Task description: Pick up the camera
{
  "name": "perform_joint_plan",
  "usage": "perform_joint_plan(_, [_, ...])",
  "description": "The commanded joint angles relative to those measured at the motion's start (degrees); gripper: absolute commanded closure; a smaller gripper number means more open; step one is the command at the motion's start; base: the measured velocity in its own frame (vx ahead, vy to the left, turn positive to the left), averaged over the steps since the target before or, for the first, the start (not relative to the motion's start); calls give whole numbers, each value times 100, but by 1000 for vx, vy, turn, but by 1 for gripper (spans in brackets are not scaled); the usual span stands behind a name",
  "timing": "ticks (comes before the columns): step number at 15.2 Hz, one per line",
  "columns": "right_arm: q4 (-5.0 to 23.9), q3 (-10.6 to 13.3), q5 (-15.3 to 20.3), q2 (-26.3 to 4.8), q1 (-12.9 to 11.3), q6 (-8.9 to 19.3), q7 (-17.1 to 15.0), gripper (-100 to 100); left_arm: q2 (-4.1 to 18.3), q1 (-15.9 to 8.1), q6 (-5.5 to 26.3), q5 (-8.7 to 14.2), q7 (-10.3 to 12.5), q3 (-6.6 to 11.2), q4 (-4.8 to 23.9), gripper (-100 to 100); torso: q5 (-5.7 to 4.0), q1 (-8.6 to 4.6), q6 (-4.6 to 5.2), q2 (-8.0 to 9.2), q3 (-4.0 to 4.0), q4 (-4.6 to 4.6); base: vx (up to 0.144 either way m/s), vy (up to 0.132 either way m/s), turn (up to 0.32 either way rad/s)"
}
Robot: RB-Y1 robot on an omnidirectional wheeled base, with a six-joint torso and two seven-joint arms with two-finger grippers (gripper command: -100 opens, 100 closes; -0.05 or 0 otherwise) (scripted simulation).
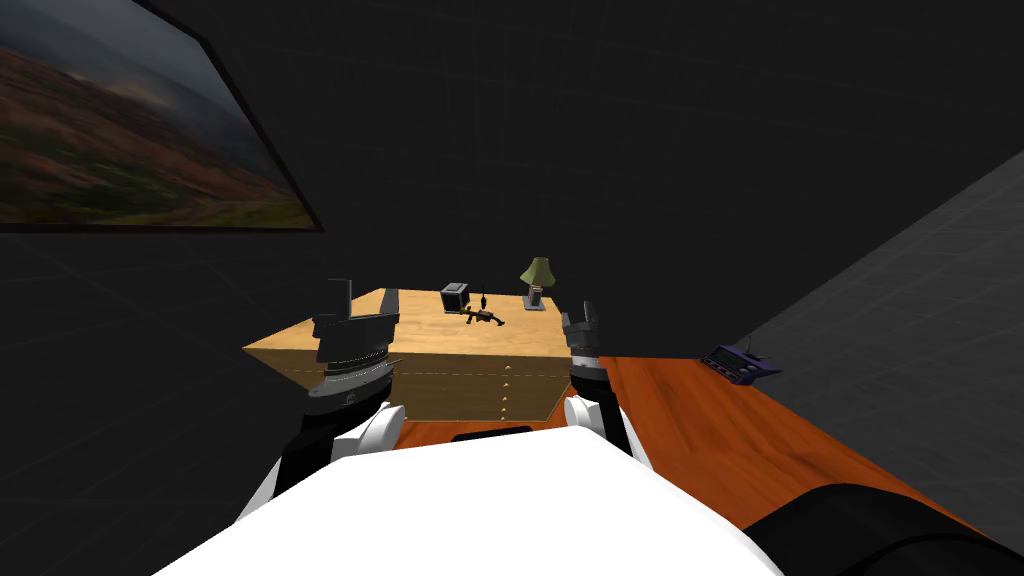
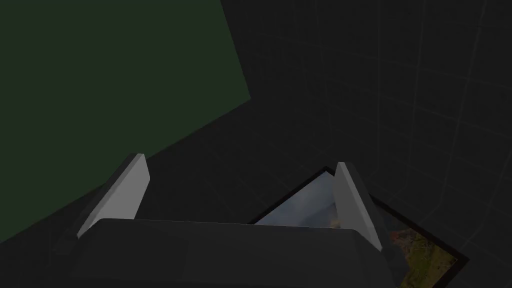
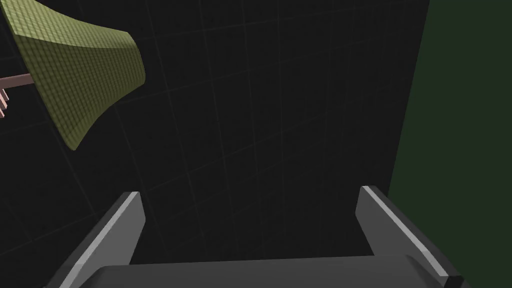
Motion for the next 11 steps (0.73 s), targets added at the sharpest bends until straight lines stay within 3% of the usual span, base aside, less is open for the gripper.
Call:
perform_joint_plan(1, [0,0,0,0,0,0,0,0,255,-79,102,4,16,17,76,-100,0,0,0,0,0,0,-4,-4,-56])
perform_joint_plan(2, [0,0,0,0,0,0,0,0,255,-79,102,4,16,17,76,-100,0,0,1,1,0,0,-8,-4,-53])
perform_joint_plan(6, [0,0,0,0,-1,0,0,0,787,-374,514,15,79,90,372,-100,0,1,2,8,4,1,-24,-3,-86])
perform_joint_plan(11, [0,0,0,0,-1,0,0,0,1101,-664,938,26,142,169,674,-100,1,2,4,12,7,2,-34,0,-104])
